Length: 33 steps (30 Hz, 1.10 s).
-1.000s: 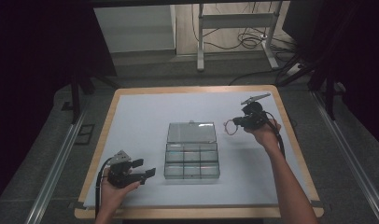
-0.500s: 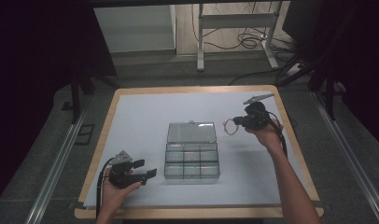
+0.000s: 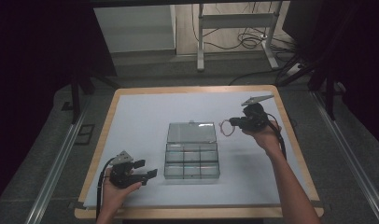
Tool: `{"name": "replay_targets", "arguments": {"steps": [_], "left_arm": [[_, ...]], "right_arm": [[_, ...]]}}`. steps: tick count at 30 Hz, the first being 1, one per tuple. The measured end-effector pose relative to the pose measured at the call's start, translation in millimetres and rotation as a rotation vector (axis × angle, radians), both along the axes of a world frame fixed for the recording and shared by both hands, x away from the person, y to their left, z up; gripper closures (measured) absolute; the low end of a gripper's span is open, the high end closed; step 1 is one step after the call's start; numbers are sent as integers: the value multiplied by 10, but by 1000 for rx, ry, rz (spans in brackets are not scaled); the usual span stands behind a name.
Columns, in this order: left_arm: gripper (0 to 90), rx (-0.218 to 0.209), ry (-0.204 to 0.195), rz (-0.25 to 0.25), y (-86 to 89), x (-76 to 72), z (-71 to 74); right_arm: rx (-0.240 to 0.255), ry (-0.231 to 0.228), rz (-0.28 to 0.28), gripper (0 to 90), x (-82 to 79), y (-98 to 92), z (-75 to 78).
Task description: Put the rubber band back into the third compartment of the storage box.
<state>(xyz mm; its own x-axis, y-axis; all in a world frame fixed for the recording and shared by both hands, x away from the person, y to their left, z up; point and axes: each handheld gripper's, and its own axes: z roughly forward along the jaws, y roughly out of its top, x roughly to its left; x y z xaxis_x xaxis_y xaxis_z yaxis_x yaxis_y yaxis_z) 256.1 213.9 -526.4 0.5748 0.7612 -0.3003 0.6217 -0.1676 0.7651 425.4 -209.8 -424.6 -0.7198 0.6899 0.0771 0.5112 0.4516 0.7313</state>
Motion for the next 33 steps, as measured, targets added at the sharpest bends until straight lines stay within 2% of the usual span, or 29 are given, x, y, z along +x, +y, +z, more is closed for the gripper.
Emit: {"name": "replay_targets", "arguments": {"steps": [13, 33], "left_arm": [[268, 3, 2, -5, -15, -2, -3], [262, -2, -4, -6, -5, -12, 13]], "right_arm": [[55, -8, 81, 864, -148, 173, 74], [72, -18, 127, 863, -277, 291, 77]]}}
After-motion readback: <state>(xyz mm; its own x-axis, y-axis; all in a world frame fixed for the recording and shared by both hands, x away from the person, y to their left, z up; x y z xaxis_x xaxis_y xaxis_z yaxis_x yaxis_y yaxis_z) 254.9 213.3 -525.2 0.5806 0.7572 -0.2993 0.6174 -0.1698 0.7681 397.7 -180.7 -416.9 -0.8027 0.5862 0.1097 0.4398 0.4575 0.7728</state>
